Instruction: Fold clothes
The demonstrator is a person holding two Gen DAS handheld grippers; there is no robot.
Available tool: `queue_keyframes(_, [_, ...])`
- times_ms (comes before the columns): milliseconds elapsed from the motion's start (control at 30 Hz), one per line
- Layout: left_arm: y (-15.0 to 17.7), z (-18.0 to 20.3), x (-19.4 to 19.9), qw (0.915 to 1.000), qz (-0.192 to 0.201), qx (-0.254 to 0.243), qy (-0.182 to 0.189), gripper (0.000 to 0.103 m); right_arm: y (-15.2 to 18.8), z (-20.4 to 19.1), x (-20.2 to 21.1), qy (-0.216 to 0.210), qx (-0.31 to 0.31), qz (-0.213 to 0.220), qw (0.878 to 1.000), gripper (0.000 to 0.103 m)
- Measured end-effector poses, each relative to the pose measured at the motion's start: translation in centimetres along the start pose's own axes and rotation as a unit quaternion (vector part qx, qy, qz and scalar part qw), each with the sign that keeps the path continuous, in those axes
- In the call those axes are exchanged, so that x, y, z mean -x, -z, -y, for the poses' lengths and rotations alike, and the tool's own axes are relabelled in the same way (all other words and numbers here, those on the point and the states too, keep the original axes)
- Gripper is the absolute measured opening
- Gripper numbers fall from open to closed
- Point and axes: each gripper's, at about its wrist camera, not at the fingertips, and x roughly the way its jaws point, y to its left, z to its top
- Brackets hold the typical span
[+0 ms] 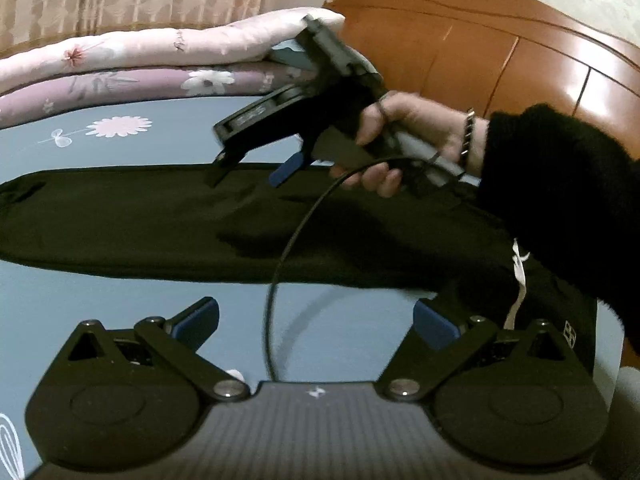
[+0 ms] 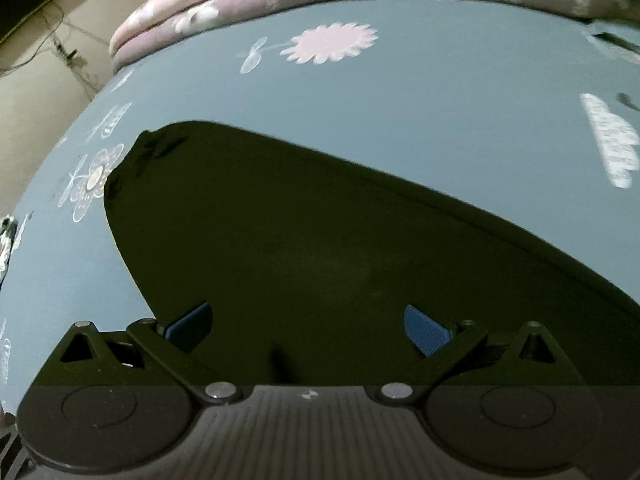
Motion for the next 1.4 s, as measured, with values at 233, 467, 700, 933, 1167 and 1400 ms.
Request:
queue_keyframes(233, [-0.1,-0.3,-0.4,1.0,-0.004,-0.003,0.007,0.102,-2.1,-0.1,-4.4,0.017,0.013,0.02,1.0,0.103])
queue_keyframes(467, [-0.6,0.1,0.5,0.9996,0.011,-0.005,0.025,0.102,-1.1,-1.8,-1.2,0.01,0.011,0.045,0.999,0.103])
queue_keyframes(700, [-1.0,2.5,1.4,0.9963,0.029,-0.046,0.066,0.102,3.1,-3.5,0.1,-0.01,0.015,-0.012,1.0,0.103])
queue_keyframes(933, [-1.1,3.0,1.9,0.9951,0.032,-0.06,0.072,0.102,6.3,-4.2,-0.5,0.0,0.016,-0.033,0.999,0.103])
queue_keyframes(1167, [-1.5,2.7,1.8,0.995,0.034,-0.061,0.071,0.102,6.5,-4.5,0.3,0.009,0.029,-0.018,0.999,0.103])
queue_keyframes(1400, [-1.7,2.7,1.9,0.9943,0.035,-0.065,0.077,0.102,6.8,-4.7,1.1,0.017,0.041,-0.004,0.999,0.103])
